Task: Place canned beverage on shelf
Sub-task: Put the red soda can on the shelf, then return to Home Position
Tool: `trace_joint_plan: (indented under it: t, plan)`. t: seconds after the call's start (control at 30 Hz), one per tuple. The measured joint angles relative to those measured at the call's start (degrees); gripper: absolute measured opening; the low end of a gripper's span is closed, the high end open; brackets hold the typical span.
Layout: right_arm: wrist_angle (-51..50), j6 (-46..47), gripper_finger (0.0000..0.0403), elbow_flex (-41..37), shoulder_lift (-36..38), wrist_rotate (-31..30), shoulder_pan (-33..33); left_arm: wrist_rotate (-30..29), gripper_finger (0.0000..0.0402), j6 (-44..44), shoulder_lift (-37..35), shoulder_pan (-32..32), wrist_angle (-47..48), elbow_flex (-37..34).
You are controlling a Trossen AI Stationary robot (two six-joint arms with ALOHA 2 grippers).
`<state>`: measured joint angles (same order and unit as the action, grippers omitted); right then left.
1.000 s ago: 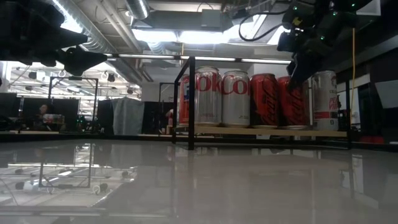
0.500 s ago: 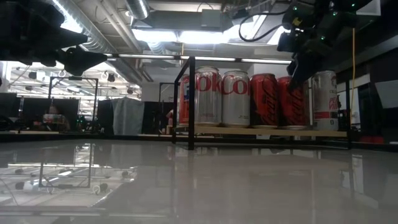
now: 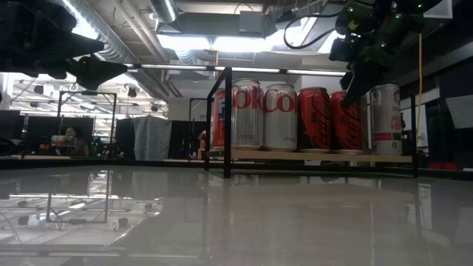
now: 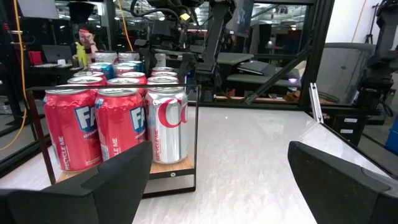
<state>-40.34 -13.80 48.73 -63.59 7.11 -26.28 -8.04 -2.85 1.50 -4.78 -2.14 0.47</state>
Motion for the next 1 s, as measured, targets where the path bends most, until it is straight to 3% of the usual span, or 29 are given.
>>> trace_joint_plan:
  t: [0.23,0.8,1.0]
  plan:
    - [-1.9,0.4,0.0383,0.9,1.2,0.0,0.0,0.0,0.0368,0.0,0.0,0.0,0.0,0.0]
    - [-20.2,0.7,0.0383,19.9,1.3,0.0,0.1,0.0,0.0368,0.0,0.0,0.0,0.0,0.0]
    - [-21.9,1.3,0.0383,23.5,4.7,0.2,0.6,0.0,0.0368,0.0,0.0,0.0,0.0,0.0]
